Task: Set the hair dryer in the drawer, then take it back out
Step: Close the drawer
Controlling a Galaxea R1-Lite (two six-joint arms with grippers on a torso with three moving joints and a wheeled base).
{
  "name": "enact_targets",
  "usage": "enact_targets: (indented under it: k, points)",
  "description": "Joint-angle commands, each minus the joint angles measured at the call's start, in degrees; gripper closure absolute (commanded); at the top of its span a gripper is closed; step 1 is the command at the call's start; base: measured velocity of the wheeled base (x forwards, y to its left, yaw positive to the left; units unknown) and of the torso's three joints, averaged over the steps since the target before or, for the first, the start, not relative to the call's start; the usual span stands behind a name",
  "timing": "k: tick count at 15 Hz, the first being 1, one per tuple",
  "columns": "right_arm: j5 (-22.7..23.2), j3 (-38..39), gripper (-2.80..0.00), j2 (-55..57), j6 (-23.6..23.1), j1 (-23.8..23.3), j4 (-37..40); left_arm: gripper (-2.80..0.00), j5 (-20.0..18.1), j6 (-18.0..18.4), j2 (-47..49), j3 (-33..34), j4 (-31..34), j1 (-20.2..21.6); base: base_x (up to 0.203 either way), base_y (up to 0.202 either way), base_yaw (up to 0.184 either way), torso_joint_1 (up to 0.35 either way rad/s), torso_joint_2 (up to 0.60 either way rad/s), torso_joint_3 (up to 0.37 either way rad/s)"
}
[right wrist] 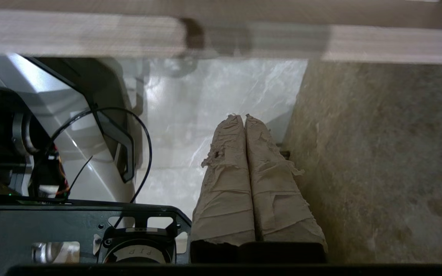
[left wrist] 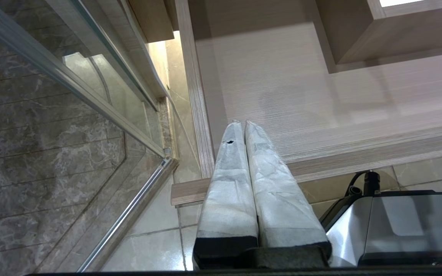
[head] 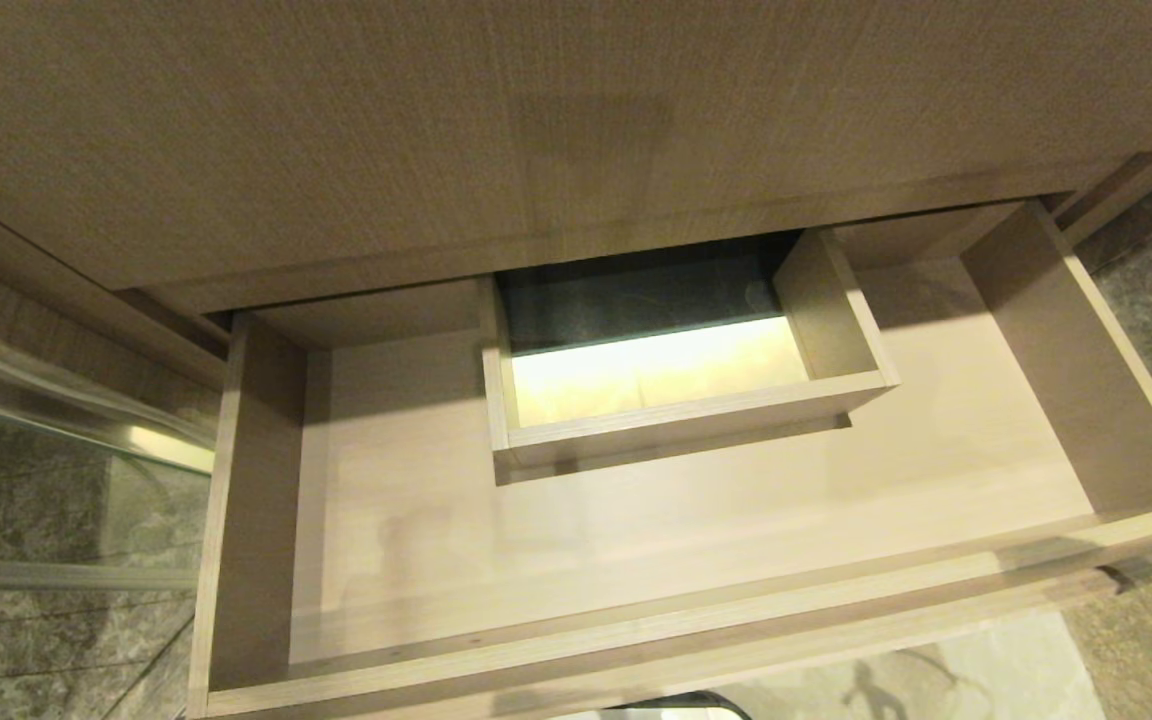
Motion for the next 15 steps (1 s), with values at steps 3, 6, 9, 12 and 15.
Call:
enact_targets:
  k: [3, 6, 9, 12, 15]
  points:
    - [-0.1, -3.6, 0.00, 10.6, -0.7, -0.2, 1.1, 0.00, 0.0, 0.0, 0.0, 0.1, 0.0, 0.0, 0.000, 0.000, 0.000, 0.000, 0.00, 0.000]
    - [-0.2, -6.7, 0.00, 15.1, -3.0, -0.2, 4.6, 0.00, 0.0, 0.0, 0.0, 0.1, 0.0, 0.0, 0.000, 0.000, 0.000, 0.000, 0.00, 0.000]
    - [-3.2, -8.5, 0.00, 17.5, -6.3, -0.3, 8.4, 0.00, 0.0, 0.0, 0.0, 0.1, 0.0, 0.0, 0.000, 0.000, 0.000, 0.000, 0.00, 0.000]
    - [-4.3, -8.8, 0.00, 18.8, -7.2, -0.5, 10.8, 0.00, 0.0, 0.0, 0.0, 0.1, 0.0, 0.0, 0.000, 0.000, 0.000, 0.000, 0.00, 0.000]
    - [-4.3, -10.1, 0.00, 21.0, -7.2, -0.4, 10.6, 0.00, 0.0, 0.0, -0.1, 0.1, 0.0, 0.0, 0.000, 0.000, 0.000, 0.000, 0.00, 0.000]
